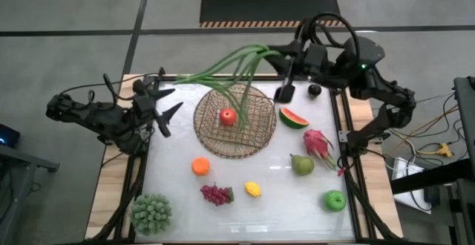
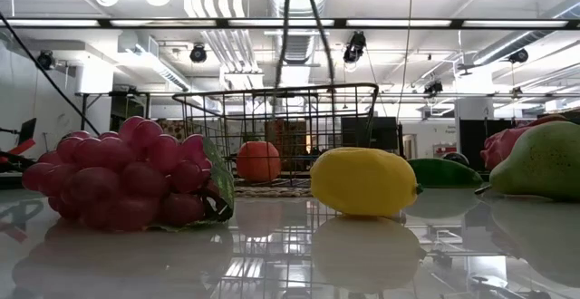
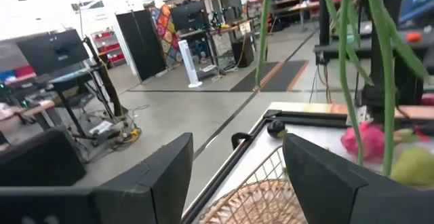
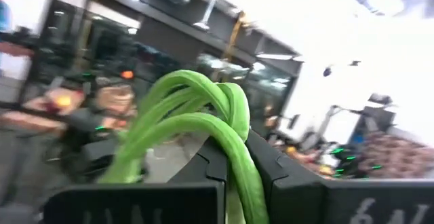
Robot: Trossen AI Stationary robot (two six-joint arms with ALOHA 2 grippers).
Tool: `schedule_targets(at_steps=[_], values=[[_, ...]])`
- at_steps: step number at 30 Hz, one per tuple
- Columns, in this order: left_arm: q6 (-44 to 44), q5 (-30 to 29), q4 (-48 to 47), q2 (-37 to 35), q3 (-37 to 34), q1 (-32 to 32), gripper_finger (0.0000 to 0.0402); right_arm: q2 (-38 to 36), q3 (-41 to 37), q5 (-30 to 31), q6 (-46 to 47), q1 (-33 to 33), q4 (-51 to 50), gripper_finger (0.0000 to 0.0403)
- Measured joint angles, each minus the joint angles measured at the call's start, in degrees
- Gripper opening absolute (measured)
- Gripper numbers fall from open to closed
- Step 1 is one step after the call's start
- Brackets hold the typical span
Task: Build produce basket
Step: Put the string beans into the wire basket
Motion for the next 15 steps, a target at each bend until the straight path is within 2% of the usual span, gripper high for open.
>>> schedule_targets(at_steps=[6, 11, 15], values=[[-2.48, 0.04, 0.21, -0.66, -1.54, -0.02, 0.0212, 4.22, 5.14, 2.74, -6.45, -2.89, 0.81, 0.0011], [-2.47, 0.16, 4.22, -0.71, -4.30, -0.02, 0.0213, 6.91, 5.68, 5.61, -8.82, -6.93, 0.31, 0.0011], [-2.45, 0.24, 5.38, -0.12, -4.88, -0.03, 0.0213, 8.32, 5.68, 5.53, -8.29, -10.57, -0.89, 0.0011]])
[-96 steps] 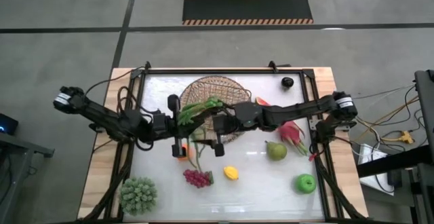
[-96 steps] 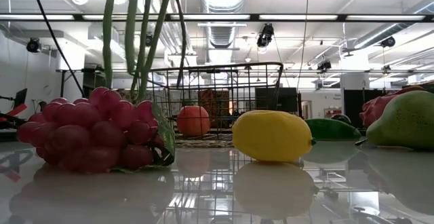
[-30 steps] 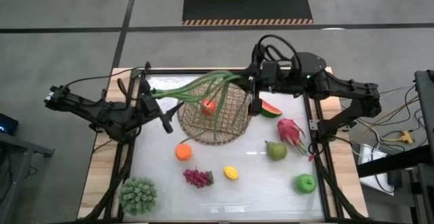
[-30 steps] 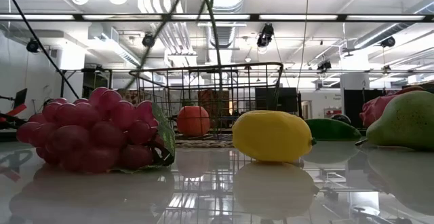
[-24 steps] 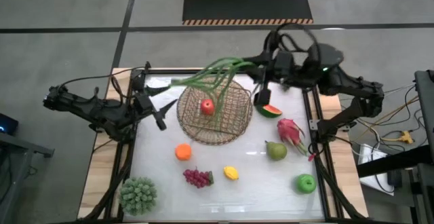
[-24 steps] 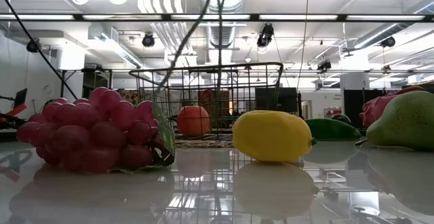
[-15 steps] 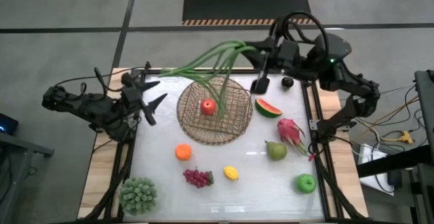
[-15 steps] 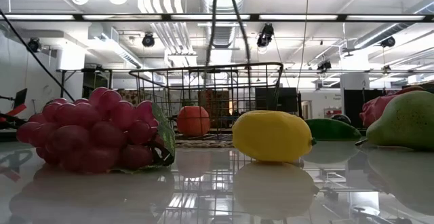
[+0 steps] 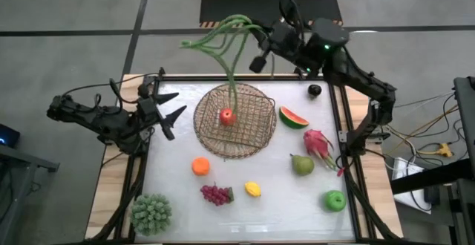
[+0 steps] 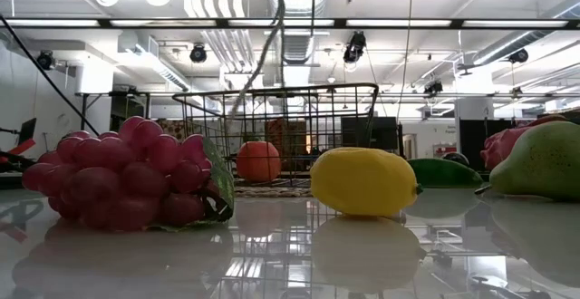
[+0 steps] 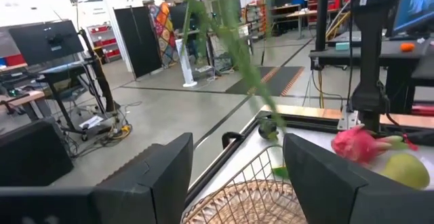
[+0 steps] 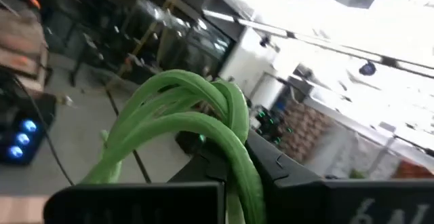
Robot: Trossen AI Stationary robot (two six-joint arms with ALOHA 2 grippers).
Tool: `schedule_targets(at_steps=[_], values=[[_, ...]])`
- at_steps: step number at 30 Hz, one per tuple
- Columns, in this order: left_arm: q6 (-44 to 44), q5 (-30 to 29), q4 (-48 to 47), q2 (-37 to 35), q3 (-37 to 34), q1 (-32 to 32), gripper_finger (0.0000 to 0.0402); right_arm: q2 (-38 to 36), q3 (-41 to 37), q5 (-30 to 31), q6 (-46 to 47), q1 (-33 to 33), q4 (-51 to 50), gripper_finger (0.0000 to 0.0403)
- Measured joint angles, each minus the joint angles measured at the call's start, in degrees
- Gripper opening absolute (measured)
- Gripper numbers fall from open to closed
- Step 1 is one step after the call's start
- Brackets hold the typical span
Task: Build produce basket
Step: Put the string beans into the wire basket
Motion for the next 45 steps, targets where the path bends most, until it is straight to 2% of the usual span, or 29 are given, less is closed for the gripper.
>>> schedule_targets(at_steps=[3, 10, 12, 18, 20, 25, 31, 37, 45], values=[[0.00, 0.06, 0.72, 0.42, -0.29, -0.02, 0.0213, 0.78, 0.35, 0.27, -2.93, -3.19, 0.41, 0.0011], [0.02, 0.13, 2.40, 0.31, -1.62, -0.02, 0.0213, 0.58, 1.14, -5.23, 5.18, -10.35, -0.45, 0.0011], [-0.02, 0.22, 2.92, 0.20, -2.03, -0.02, 0.0213, 0.15, 1.16, -9.80, 9.21, -11.10, -2.06, 0.0011], [-0.07, 0.24, 3.18, 0.55, -2.77, -0.08, 0.0213, -0.35, 1.16, -28.94, 23.88, -10.67, -10.52, 0.0011], [-0.11, 0.24, 3.85, 1.02, -2.80, -0.08, 0.0213, -0.43, 1.15, -31.94, 26.95, -10.27, -14.89, 0.0011], [-0.11, 0.26, 3.81, 2.31, -2.87, -0.06, 0.0213, 0.97, -0.20, -32.09, 30.16, -9.86, -23.59, 0.0011], [-0.01, 0.34, 6.26, 4.19, -2.93, -0.06, 0.0212, 6.09, -2.15, -32.47, 35.58, -9.88, -32.77, 0.0012], [-0.02, 0.39, 6.80, 4.54, -2.96, -0.21, 0.0212, 10.73, -6.68, -32.97, 38.24, -9.90, -35.71, 0.0012], [-0.02, 0.37, 6.75, 3.16, -3.36, -0.24, 0.0212, 15.38, -8.53, -41.48, 33.37, -9.88, -46.18, 0.0013]])
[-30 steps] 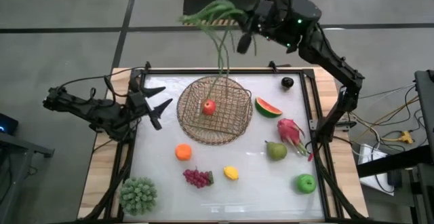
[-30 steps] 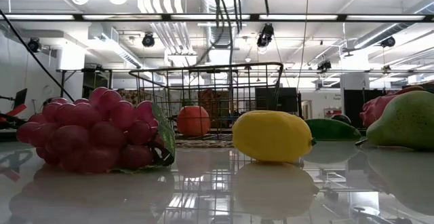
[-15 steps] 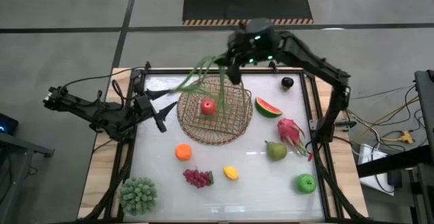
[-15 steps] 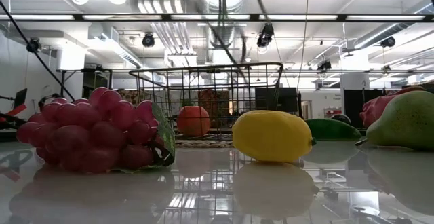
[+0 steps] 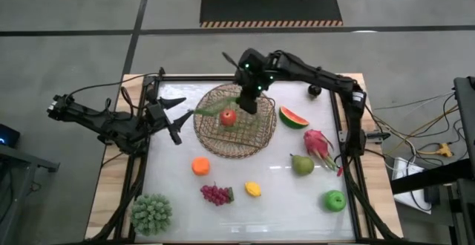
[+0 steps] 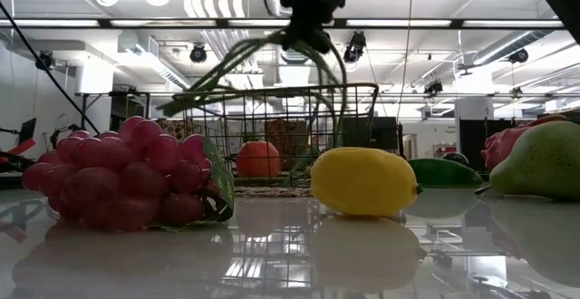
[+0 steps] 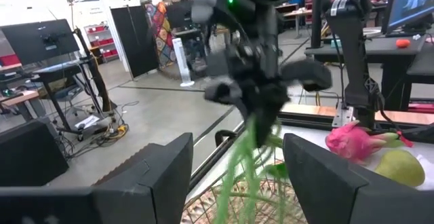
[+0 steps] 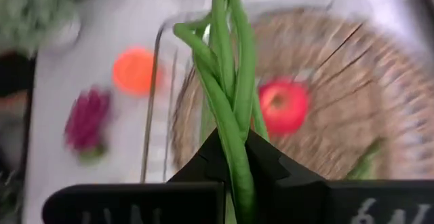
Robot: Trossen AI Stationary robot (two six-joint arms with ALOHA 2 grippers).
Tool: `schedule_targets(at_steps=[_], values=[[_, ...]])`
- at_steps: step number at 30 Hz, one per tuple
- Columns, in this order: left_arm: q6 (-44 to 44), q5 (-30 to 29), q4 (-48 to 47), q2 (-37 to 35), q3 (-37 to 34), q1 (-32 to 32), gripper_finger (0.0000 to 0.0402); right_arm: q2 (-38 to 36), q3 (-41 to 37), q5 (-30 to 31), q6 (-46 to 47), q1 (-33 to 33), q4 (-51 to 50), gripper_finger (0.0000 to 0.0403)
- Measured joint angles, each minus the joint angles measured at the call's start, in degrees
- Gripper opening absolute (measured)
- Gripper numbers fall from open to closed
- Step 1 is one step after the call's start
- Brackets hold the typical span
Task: Build produce basket
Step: Put the string beans into the wire basket
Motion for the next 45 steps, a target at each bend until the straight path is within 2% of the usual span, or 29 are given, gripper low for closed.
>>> schedule_targets(at_steps=[3, 7, 17, 21, 27, 34, 37, 40, 45], values=[[0.02, -0.02, -0.01, -0.01, -0.01, -0.02, 0.0212, 1.08, -0.19, -3.31, -2.88, 0.00, -6.92, 0.0013], [0.02, -0.15, 0.04, 0.31, -0.03, -0.02, 0.0212, 1.03, -0.79, -3.58, -6.35, 0.00, -13.00, 0.0013], [0.00, -0.13, -0.02, 2.58, -0.05, -0.07, 0.0212, 2.84, -8.51, -3.01, -4.01, 0.15, -1.15, 0.0013], [-0.02, -0.13, 0.00, 3.10, -0.05, -0.07, 0.0212, 3.71, -10.55, -3.64, -4.32, 0.28, -0.89, 0.0019], [-0.02, -0.13, 0.04, 4.21, -0.05, -0.07, 0.0212, 3.84, -12.71, -4.21, -4.58, 0.57, -1.67, 0.0056], [0.02, -0.13, -0.68, 6.87, -0.05, -0.04, 0.0212, 3.34, -9.56, -2.94, -2.64, 0.55, -2.27, 0.0079], [-0.41, -0.58, -5.51, 7.84, -0.05, 0.01, 0.0212, 3.30, -8.76, -2.09, -2.05, 0.82, -2.05, 0.0073], [-5.61, -1.64, -13.43, 8.33, -0.03, 0.15, 0.0212, 3.30, -8.74, -1.98, -2.65, 1.66, -2.44, 0.0081], [-8.98, 2.50, -25.50, 9.96, -0.15, 0.20, 0.0212, 3.30, -8.78, -2.06, -1.98, 2.64, -4.43, 0.0135]])
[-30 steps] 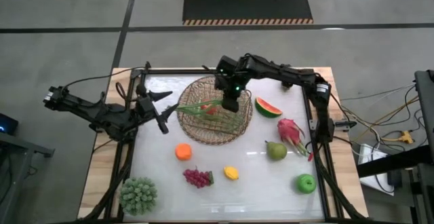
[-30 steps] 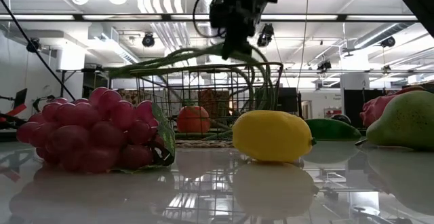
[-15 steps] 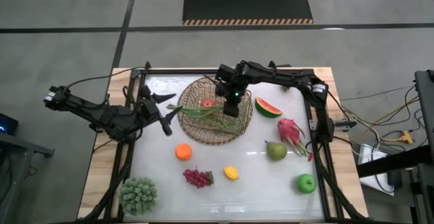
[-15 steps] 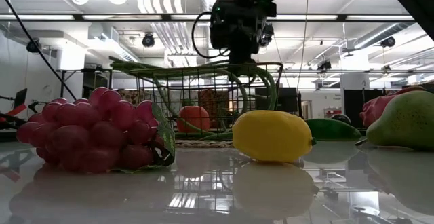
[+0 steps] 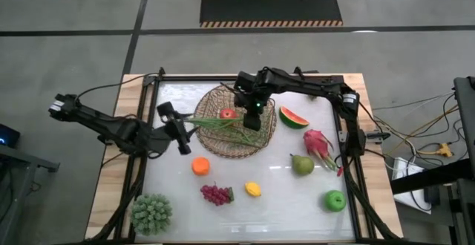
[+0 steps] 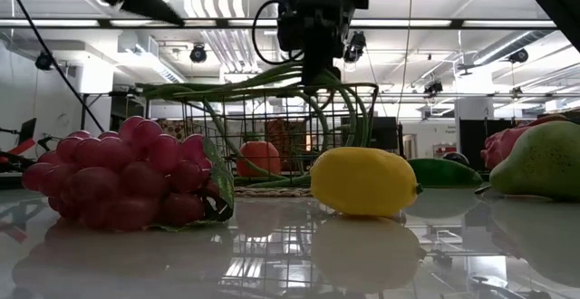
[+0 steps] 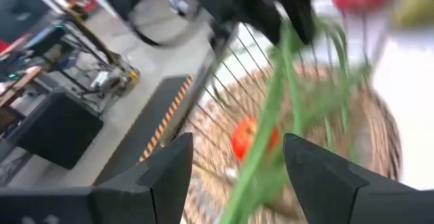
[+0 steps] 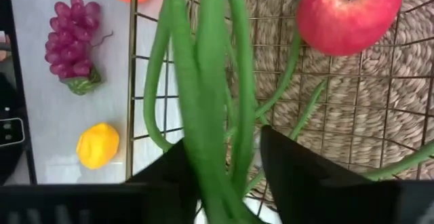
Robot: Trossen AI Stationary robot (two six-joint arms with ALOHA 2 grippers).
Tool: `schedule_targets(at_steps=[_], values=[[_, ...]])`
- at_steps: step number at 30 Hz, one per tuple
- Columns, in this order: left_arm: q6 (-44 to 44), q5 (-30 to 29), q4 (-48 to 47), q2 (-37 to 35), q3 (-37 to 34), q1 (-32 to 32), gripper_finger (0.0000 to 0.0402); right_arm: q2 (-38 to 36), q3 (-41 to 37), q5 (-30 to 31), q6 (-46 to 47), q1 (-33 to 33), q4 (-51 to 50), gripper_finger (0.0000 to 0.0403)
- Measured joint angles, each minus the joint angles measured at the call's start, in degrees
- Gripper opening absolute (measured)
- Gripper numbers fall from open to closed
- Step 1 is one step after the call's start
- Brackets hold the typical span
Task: Build produce basket
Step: Put the string beans into the wire basket
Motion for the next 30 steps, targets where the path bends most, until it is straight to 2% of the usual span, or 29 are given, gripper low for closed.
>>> schedule_targets(at_steps=[7, 15, 19, 24, 30], values=[[7.75, 3.43, -3.39, 6.00, 0.10, 2.08, 0.0212, -0.60, 0.63, 0.04, -2.11, 0.00, -1.02, 0.0218], [10.63, 5.57, -7.16, 9.34, 0.23, 8.02, 0.0212, -4.23, 0.63, 0.04, -2.68, 0.00, -3.99, 0.0259], [11.36, 9.80, -9.26, 9.75, 0.39, 10.20, 0.0212, -6.61, 0.63, 0.07, -3.07, 0.00, -5.36, 0.0265], [12.40, 11.51, -11.57, 8.41, 1.60, 10.49, 0.0212, -10.24, 0.63, 0.87, -3.86, -0.28, -6.16, 0.0257], [9.26, 12.40, -16.35, 7.57, 2.44, 10.51, 0.0212, -13.61, 0.21, 3.74, -5.76, 0.12, -5.98, 0.0206]])
